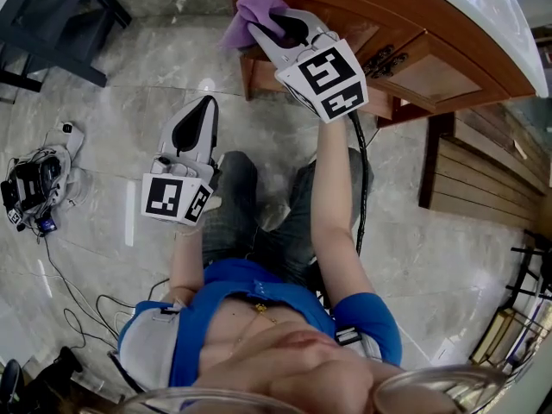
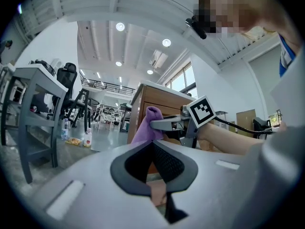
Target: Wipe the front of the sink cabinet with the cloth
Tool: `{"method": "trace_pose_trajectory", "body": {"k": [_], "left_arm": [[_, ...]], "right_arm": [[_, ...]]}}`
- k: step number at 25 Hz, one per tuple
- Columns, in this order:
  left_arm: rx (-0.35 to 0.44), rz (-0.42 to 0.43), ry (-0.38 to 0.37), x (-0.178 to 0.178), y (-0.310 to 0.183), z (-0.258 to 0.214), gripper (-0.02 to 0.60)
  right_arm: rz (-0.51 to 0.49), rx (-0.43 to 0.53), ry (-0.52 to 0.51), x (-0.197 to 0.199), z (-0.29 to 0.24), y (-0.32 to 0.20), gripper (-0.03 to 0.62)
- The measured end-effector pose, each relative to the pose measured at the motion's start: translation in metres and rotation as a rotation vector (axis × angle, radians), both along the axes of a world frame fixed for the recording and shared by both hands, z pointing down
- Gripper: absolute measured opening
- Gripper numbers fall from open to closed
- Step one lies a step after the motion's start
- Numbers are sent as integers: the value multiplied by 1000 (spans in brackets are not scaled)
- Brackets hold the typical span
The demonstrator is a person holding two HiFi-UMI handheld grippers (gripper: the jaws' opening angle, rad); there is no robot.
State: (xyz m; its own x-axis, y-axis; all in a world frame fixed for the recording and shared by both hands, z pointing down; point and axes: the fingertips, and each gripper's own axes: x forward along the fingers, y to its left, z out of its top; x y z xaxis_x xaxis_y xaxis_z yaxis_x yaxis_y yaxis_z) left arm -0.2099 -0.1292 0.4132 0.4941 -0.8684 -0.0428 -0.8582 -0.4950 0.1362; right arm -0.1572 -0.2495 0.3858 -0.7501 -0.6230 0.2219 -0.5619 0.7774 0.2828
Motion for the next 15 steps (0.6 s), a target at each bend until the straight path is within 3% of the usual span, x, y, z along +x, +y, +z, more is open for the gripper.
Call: {"method": "trace_pose_trajectory", "body": {"k": [15], "left_arm": [[-8, 69, 22, 25, 5, 6, -2]], "right_arm": [[126, -2, 56, 69, 3, 3, 57]]}}
